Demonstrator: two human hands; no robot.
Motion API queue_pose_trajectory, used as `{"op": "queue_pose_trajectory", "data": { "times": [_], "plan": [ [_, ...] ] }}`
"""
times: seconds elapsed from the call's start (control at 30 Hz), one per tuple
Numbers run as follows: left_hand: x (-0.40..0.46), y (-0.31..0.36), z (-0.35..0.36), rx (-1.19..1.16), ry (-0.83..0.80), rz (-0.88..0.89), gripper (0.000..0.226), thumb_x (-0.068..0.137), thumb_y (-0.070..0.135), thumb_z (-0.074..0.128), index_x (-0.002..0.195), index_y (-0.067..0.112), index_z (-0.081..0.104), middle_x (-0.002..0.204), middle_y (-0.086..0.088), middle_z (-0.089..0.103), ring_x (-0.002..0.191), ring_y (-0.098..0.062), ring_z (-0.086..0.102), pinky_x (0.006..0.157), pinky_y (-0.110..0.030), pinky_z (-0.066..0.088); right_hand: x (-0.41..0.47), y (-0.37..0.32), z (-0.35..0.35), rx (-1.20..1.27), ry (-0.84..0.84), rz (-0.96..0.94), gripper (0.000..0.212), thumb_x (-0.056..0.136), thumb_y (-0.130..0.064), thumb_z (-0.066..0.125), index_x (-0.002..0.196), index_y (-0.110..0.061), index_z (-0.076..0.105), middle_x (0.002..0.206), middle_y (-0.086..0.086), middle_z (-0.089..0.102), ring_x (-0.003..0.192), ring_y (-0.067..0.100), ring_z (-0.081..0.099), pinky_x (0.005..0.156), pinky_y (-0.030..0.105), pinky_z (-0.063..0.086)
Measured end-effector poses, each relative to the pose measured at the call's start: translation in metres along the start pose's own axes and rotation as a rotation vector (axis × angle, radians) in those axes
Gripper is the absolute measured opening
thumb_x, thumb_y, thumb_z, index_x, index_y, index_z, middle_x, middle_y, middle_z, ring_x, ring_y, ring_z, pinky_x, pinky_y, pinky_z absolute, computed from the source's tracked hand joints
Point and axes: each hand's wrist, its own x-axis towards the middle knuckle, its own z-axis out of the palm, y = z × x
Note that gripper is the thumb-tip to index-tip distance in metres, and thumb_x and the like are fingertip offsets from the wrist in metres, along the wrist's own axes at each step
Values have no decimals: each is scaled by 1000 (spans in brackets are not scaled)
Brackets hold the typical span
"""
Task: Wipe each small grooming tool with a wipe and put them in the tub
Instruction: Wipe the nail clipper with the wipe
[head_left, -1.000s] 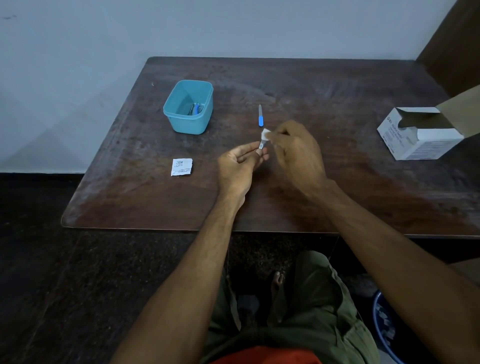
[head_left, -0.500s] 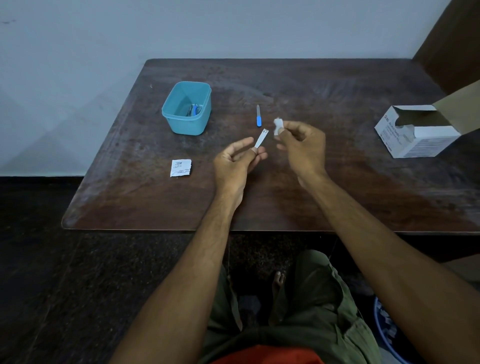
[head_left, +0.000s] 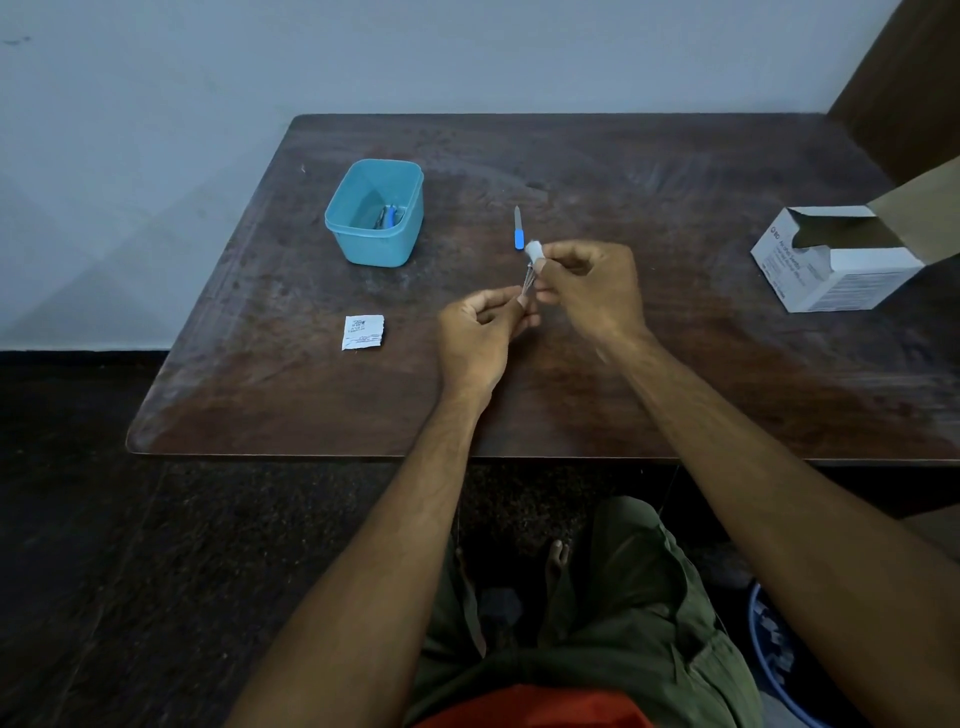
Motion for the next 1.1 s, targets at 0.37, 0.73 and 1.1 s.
{"op": "queue_pose_trajectory", "data": {
  "times": [0.37, 0.73, 1.1],
  "plan": [
    [4, -1, 1, -58, 53, -45, 15, 92, 6, 61, 102, -3, 68, 80, -9, 74, 74, -16, 72, 68, -19, 57, -7, 9, -6, -646, 32, -525, 20, 89, -15, 60, 102, -18, 75, 86, -2, 66, 79, 15, 60, 67, 28, 47],
    [1, 0, 1, 6, 14, -30, 10, 92, 6, 60, 97, 6, 69, 80, -5, 74, 76, -13, 72, 69, -18, 56, -4, 7, -2, -958, -50, -546, 23, 87, -2, 55, 104, -4, 70, 102, 13, 63, 92, 30, 59, 72, 38, 51],
    [2, -1, -1, 1, -3, -29, 12, 92, 5, 60, 100, 4, 69, 83, -4, 74, 77, -10, 72, 69, -16, 55, -15, 3, -1, -955, -62, -600, 20, 88, -11, 64, 106, -6, 71, 97, 10, 64, 87, 30, 59, 62, 38, 53]
  ]
}}
